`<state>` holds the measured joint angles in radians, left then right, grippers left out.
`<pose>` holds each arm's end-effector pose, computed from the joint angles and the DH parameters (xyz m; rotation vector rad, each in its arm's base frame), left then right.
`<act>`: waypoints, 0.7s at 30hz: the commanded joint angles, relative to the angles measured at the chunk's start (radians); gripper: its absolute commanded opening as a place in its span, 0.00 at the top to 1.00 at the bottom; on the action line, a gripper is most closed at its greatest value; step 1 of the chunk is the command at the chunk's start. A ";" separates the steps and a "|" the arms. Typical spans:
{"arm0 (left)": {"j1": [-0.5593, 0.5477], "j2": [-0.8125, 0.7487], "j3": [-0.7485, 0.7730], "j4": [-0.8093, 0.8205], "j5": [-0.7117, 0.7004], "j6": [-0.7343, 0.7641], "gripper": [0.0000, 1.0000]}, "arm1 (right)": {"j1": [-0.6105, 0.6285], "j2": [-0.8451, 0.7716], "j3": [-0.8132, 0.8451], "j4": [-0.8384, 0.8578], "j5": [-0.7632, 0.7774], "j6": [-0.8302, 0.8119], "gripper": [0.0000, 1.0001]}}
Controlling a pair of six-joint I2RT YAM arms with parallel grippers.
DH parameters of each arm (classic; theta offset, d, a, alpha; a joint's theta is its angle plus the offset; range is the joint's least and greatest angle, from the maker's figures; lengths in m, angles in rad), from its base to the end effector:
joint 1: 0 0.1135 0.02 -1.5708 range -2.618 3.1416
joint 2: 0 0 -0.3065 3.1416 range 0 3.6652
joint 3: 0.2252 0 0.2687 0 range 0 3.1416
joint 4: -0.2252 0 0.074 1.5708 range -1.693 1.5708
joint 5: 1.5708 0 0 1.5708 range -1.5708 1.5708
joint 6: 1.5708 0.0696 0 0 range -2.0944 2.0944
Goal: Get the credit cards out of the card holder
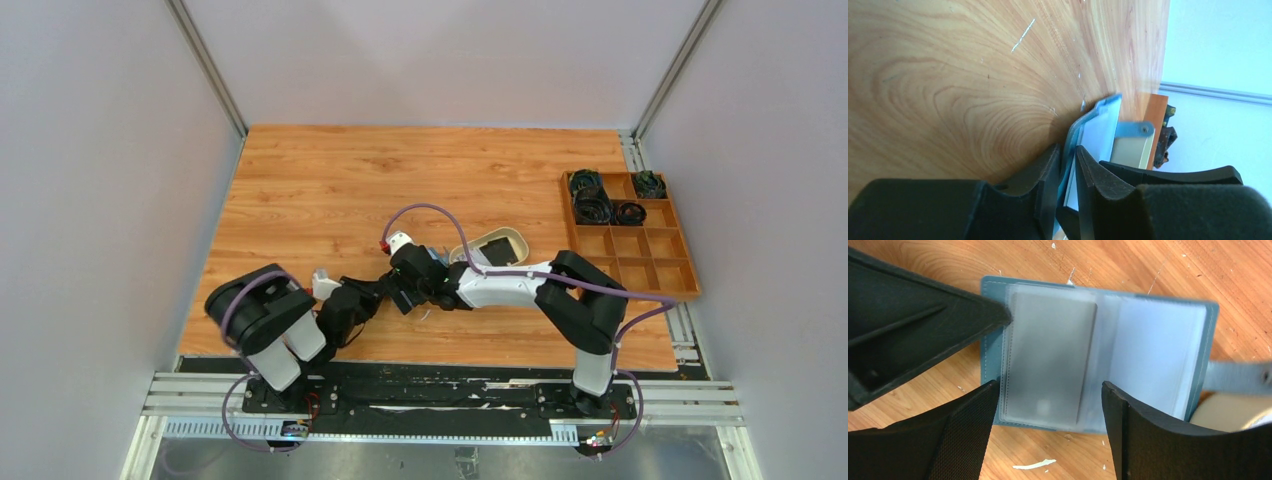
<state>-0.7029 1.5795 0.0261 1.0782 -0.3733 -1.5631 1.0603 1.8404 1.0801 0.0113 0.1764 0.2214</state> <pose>0.1771 -0.1168 0.0957 -1.1279 1.8613 -1.0215 0.2243 0.3754 0.1749 -0.8729 2.1795 0.4448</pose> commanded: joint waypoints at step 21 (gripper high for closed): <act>0.006 0.410 -0.135 0.459 0.042 0.047 1.00 | 0.010 0.011 -0.074 -0.099 -0.080 0.034 0.20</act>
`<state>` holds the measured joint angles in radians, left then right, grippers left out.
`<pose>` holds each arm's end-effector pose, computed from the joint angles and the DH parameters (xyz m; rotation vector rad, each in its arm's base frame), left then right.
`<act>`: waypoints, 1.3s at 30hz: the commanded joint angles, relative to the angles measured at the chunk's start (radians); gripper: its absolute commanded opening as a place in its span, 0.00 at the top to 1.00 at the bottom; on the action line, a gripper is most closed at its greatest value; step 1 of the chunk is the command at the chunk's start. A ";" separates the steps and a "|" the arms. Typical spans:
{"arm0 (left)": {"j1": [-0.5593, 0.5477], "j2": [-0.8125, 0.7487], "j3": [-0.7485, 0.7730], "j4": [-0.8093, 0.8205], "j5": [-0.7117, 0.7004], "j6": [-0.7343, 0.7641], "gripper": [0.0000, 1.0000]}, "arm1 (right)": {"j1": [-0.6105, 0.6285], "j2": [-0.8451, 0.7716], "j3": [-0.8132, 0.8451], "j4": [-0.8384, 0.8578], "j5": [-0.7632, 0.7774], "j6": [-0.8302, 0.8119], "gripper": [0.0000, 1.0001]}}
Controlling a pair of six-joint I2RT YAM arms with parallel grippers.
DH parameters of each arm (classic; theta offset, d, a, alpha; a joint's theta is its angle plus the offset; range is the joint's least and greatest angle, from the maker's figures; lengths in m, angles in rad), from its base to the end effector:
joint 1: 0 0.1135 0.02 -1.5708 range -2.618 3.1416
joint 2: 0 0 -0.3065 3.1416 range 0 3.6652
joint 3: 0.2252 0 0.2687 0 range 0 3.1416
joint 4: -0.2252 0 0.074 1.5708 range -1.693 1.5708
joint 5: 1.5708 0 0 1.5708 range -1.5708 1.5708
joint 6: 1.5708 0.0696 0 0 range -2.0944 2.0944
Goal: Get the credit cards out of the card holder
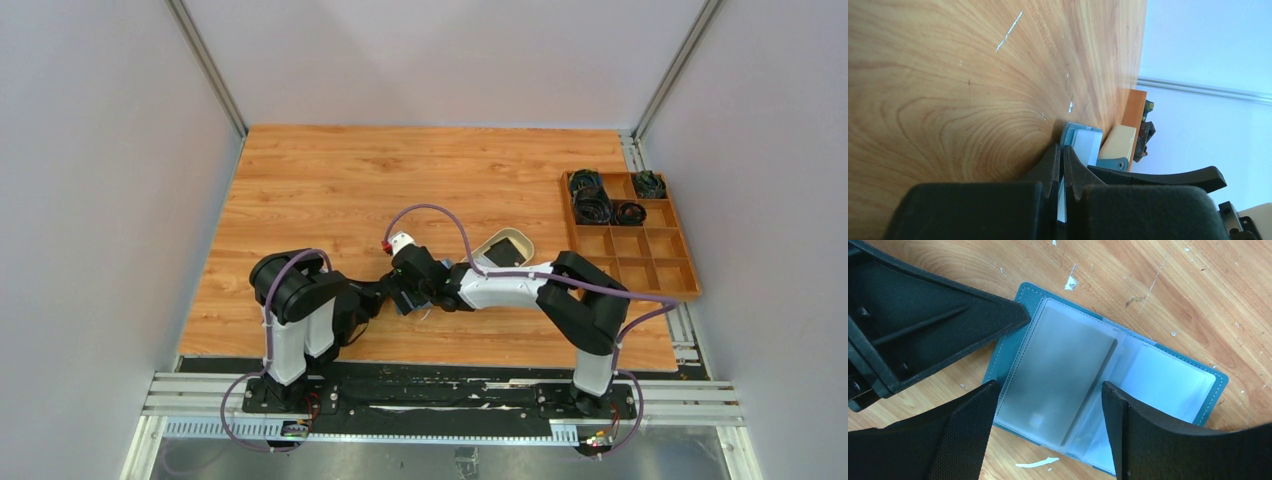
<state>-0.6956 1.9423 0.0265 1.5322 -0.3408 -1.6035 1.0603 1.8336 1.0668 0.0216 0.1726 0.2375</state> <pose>0.1904 -0.1286 0.0801 -1.1467 1.7909 -1.1521 0.2228 0.3734 0.1743 -0.8565 2.1855 0.4591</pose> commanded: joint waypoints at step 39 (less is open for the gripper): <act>0.001 0.105 -0.114 0.008 0.162 0.173 1.00 | -0.102 -0.077 0.137 -0.301 0.300 -0.194 0.18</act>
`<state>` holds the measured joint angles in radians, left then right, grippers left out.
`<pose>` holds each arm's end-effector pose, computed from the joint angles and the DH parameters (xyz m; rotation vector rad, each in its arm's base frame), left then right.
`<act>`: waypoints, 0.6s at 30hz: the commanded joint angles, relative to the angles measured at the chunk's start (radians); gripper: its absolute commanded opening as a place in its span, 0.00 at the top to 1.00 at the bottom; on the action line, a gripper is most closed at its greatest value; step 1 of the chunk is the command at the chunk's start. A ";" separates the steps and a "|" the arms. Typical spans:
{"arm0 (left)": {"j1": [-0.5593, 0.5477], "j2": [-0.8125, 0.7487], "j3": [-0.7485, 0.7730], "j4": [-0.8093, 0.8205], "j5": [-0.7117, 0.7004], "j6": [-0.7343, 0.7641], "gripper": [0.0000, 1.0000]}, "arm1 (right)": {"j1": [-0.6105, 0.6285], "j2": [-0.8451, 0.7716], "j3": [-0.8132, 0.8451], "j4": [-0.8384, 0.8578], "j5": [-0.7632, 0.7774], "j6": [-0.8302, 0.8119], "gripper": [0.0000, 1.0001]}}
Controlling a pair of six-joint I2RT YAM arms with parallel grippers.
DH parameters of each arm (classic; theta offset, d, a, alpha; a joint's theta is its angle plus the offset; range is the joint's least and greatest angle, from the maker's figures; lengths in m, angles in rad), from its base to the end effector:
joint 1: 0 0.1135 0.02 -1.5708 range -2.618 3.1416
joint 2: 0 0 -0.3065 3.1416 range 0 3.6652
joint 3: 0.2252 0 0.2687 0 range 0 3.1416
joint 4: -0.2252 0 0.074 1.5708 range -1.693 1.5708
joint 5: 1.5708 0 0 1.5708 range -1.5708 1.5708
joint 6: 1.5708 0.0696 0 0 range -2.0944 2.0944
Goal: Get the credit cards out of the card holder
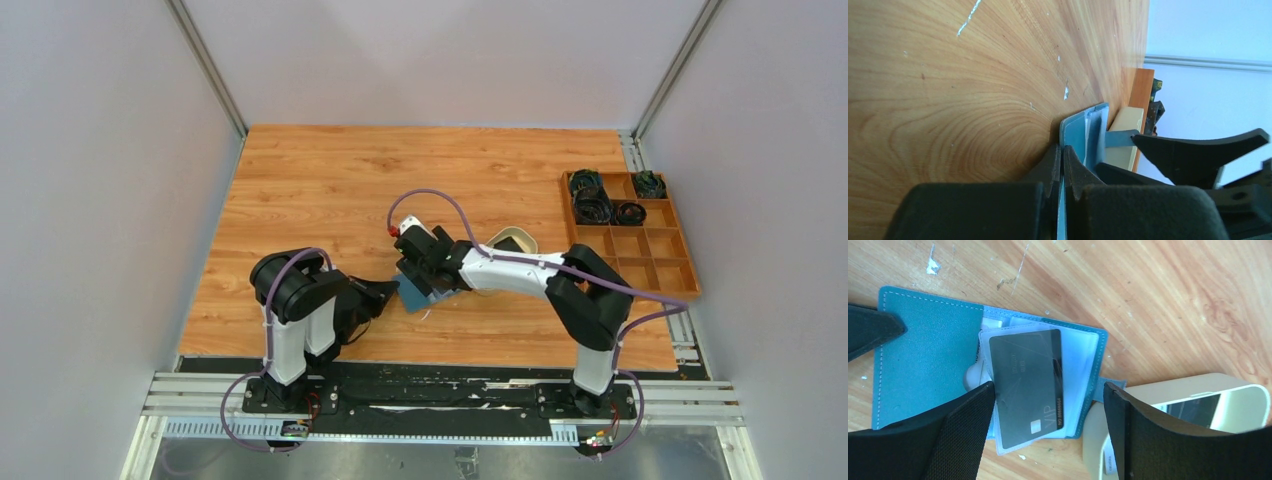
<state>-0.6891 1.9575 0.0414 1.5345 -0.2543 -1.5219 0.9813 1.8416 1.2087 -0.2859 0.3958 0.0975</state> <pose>0.1922 -0.1357 0.0780 -1.0325 1.8783 -1.1680 0.2628 0.3446 0.1924 -0.8751 2.2285 0.0038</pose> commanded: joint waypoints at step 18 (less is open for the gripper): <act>-0.006 0.119 -0.109 0.012 0.116 0.101 1.00 | -0.169 -0.041 -0.081 0.104 -0.736 0.089 0.20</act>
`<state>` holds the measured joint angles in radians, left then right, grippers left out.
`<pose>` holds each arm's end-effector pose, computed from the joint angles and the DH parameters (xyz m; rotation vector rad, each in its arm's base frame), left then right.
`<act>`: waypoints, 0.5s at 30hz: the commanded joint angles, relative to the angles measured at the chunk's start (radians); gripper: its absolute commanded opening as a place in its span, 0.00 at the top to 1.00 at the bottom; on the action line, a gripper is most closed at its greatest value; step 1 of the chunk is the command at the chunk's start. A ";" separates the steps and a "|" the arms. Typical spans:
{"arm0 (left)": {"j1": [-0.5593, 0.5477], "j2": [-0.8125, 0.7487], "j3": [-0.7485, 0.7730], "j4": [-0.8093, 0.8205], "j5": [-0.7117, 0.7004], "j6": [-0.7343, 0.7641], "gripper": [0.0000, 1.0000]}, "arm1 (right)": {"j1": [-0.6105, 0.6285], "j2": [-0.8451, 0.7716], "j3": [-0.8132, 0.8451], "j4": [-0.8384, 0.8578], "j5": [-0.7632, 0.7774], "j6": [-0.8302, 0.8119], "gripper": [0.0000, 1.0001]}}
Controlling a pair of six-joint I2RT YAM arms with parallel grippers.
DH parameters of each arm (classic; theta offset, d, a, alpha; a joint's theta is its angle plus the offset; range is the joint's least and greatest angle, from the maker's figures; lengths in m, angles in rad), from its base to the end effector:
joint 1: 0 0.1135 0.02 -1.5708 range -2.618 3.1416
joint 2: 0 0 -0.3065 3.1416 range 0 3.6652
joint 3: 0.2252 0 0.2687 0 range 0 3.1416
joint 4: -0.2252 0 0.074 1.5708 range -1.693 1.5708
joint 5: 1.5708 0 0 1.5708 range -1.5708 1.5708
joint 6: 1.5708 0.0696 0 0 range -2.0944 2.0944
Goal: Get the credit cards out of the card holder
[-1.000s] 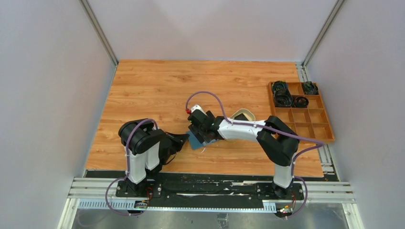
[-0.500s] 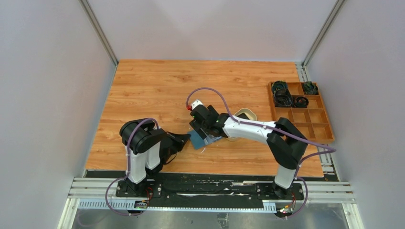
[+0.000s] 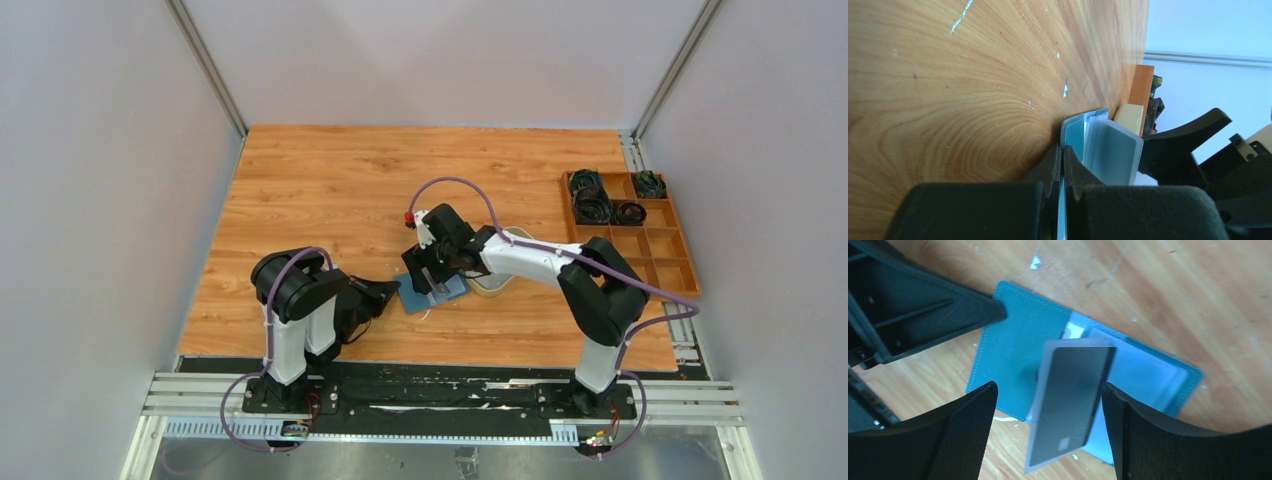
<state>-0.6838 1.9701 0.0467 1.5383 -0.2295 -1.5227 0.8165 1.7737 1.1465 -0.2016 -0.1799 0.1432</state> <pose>0.1933 -0.1371 0.0761 -1.0279 1.8954 -1.1812 0.2822 0.3185 0.2036 -0.9037 2.3183 0.6455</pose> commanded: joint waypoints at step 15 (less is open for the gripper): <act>-0.011 0.122 -0.105 0.011 0.113 0.104 1.00 | 0.050 0.008 -0.006 0.067 -0.259 0.104 0.22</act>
<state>-0.6827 1.9747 0.0471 1.5394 -0.2264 -1.5253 0.8520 1.7924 1.1358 -0.1467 -0.3893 0.2287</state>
